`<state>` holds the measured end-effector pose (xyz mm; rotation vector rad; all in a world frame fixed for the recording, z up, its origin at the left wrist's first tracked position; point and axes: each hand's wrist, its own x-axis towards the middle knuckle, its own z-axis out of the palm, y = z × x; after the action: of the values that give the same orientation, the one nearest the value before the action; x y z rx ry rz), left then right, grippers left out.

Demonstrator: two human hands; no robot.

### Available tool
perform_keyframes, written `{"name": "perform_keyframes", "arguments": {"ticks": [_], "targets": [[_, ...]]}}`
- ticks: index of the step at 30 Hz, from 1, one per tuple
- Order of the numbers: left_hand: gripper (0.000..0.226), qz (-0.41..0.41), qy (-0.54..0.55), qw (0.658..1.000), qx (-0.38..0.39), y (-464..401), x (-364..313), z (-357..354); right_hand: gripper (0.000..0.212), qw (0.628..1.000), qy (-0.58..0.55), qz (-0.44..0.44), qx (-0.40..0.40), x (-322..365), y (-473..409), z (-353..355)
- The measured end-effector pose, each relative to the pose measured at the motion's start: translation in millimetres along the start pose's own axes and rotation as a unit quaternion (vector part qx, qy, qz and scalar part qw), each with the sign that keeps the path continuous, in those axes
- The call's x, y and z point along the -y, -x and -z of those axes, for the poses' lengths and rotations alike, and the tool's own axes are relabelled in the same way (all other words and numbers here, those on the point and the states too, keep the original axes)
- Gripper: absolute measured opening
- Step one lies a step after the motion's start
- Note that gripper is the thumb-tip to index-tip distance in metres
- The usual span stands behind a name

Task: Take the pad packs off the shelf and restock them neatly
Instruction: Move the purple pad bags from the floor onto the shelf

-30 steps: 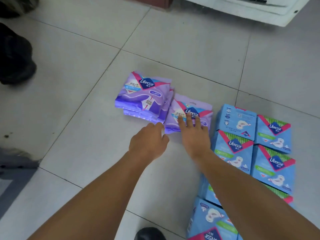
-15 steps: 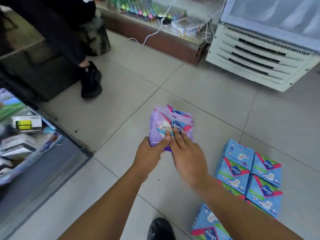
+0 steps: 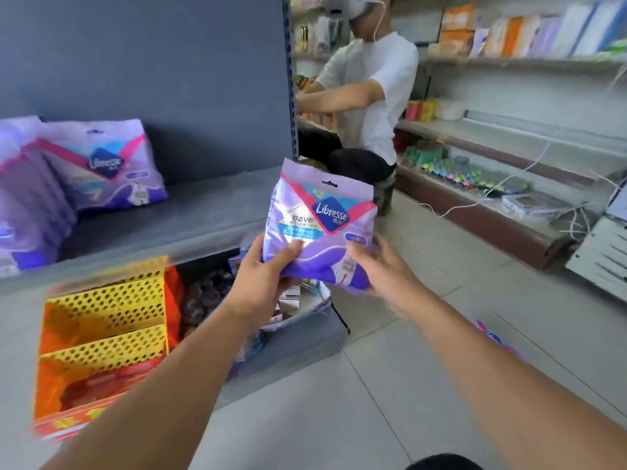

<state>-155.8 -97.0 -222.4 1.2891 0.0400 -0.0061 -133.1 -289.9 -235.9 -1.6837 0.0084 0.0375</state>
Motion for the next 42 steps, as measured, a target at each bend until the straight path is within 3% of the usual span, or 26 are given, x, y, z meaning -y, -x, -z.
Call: {"name": "perform_keyframes", "arguments": {"ticks": [4,7,9,13,17,24,27,31,34,42], "targets": [[0.035,-0.061,-0.037,0.995,-0.073,20.5,-54.4,65.6,0.035,0.996,0.028,0.087,0.025,45.1,-1.5,-65.2],[0.053,-0.115,-0.107,0.978,-0.14,32.2,-82.3,110.8,0.049,0.985,0.096,0.139,0.036,75.3,-1.4,-111.5],[0.058,-0.146,-0.176,0.957,-0.176,35.1,-94.5,138.0,0.052,0.974,0.141,0.172,0.042,87.4,-1.7,-143.0],[0.042,-0.175,-0.268,0.913,-0.253,31.3,-113.2,179.6,0.044,0.962,0.174,0.206,0.036,101.5,-9.7,-199.0],[0.064,-0.185,-0.316,0.877,-0.31,12.0,-125.0,203.7,0.037,0.967,0.152,0.198,0.045,105.6,-37.0,-237.1],[0.089,-0.228,-0.38,0.835,-0.327,-36.3,-136.5,220.4,0.038,0.967,0.132,0.216,0.032,121.6,-94.7,-273.5],[0.087,-0.257,-0.481,0.766,-0.339,-55.0,-134.6,228.5,0.036,0.969,0.114,0.214,0.039,125.3,-118.5,-290.2],[0.082,-0.215,-0.603,0.693,-0.33,-73.5,-125.1,239.0,0.039,0.97,0.121,0.207,0.05,119.5,-143.1,-312.4],[0.082,-0.169,-0.623,0.689,-0.329,-85.4,-117.6,249.3,0.037,0.967,0.137,0.205,0.063,110.9,-157.0,-325.9],[0.076,-0.146,-0.655,0.667,-0.325,-116.2,-99.0,256.9,0.026,0.963,0.15,0.204,0.089,86.2,-175.8,-357.5]]}}
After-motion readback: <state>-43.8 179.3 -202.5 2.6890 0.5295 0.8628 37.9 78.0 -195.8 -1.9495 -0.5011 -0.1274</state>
